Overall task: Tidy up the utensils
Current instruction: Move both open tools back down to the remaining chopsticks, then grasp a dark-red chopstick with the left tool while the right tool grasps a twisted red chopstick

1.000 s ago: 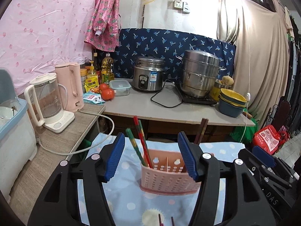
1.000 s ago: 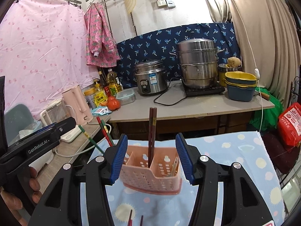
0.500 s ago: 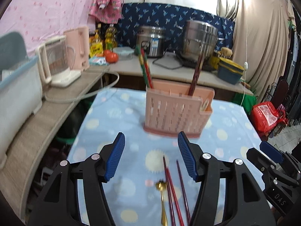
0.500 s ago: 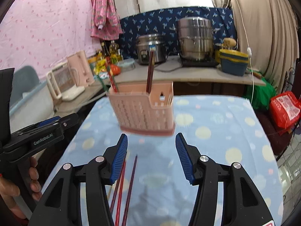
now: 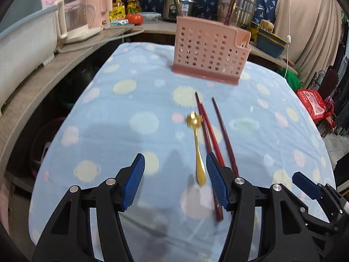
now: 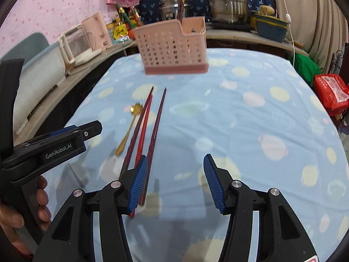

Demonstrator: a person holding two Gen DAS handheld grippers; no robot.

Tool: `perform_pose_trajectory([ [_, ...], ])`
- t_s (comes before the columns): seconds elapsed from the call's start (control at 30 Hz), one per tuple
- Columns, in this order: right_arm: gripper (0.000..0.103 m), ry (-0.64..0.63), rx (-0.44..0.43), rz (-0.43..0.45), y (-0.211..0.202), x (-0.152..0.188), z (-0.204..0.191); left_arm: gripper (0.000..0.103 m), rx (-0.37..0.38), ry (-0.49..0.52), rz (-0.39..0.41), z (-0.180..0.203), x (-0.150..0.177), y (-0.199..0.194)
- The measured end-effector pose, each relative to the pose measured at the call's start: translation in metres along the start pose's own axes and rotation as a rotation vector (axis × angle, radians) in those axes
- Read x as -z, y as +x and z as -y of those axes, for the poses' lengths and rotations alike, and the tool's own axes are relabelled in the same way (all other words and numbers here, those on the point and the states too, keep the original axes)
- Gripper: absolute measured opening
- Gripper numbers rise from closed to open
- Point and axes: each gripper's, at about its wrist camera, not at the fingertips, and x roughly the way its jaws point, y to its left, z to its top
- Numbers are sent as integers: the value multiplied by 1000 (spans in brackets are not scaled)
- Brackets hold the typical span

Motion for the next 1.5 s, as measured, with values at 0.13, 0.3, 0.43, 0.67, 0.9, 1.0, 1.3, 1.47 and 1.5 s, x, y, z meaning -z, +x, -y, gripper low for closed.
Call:
perform_pose_trajectory([
  [0.13, 51, 6, -4, -26, 5, 18, -2, 55, 6, -8, -29, -3, 24, 2],
  [0.3, 49, 16, -18, -44, 11, 27, -7, 55, -9, -2, -41, -5, 42, 1],
  [0.43, 43, 10, -26, -54, 16, 29, -13, 55, -8, -8, -52, -8, 50, 2],
  [0.67, 28, -7, -39, -64, 22, 30, -20, 55, -7, -13, -56, -10, 53, 3],
  [0.9, 19, -22, -43, -71, 28, 29, -27, 55, -6, -11, -57, -9, 54, 3],
  [1.0, 14, -33, -34, -65, 30, 29, -28, 55, -3, -10, -58, -9, 54, 3],
  [1.3, 7, -7, -27, -56, 26, 30, -14, 55, 30, 5, -54, 4, 50, -1],
  [1.47, 7, 32, -19, -55, 22, 31, 1, 56, 59, 25, -56, 17, 49, -1],
  [1.5, 7, 41, -17, -54, 21, 32, 4, 55, 63, 29, -59, 20, 49, 0],
])
